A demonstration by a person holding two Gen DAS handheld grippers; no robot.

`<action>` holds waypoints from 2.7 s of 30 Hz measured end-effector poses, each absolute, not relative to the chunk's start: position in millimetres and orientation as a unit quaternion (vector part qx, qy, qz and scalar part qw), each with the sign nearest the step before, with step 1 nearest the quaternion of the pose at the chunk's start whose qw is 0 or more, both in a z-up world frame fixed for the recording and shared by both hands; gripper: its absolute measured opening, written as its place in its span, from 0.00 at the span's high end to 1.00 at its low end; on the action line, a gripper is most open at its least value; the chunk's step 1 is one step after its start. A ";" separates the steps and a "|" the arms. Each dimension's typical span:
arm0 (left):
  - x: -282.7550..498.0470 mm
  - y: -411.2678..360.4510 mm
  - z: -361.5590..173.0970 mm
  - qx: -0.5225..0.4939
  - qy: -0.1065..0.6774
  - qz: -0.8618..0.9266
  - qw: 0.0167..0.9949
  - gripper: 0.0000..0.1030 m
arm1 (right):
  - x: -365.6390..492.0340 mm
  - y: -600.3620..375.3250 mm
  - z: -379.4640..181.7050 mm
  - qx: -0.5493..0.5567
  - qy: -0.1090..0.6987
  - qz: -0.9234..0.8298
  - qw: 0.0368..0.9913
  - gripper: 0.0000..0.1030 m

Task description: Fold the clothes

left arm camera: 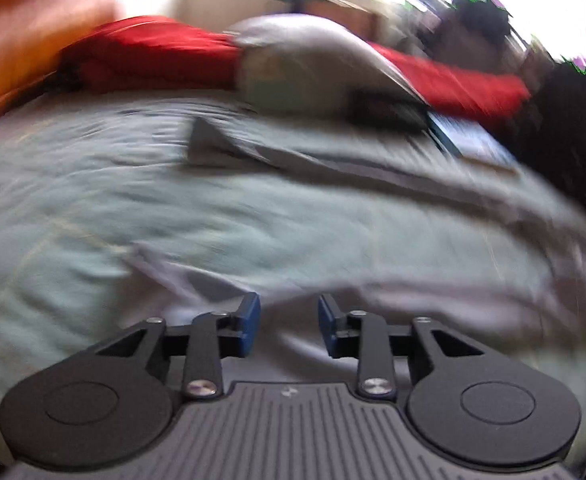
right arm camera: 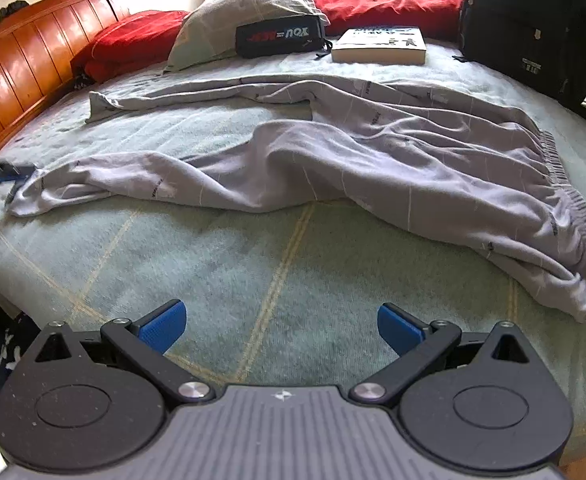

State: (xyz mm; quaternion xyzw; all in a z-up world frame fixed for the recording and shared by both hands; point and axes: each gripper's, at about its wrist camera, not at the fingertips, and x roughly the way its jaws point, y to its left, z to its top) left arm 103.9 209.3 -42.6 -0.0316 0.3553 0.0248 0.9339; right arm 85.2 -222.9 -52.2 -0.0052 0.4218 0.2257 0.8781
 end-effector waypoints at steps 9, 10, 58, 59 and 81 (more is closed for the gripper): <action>130.3 124.9 -56.9 0.056 0.362 -0.083 0.927 0.48 | 113.3 -216.5 -42.6 0.011 0.384 0.300 0.873 0.00; 133.6 117.2 -58.0 0.062 0.362 -0.094 0.925 0.48 | 119.7 -215.2 -42.6 0.015 0.384 0.306 0.871 0.00; 112.1 25.1 -75.7 0.206 0.318 -0.114 0.918 0.38 | 125.1 -274.5 -53.0 -0.161 0.326 0.159 0.918 0.42; 112.7 23.8 -75.3 0.200 0.320 -0.109 0.920 0.38 | 124.6 -274.4 -54.8 -0.174 0.327 0.154 0.916 0.42; 118.6 13.7 -73.0 0.151 0.322 -0.107 0.928 0.34 | 138.6 -271.6 -64.1 -0.290 0.311 0.181 0.887 0.96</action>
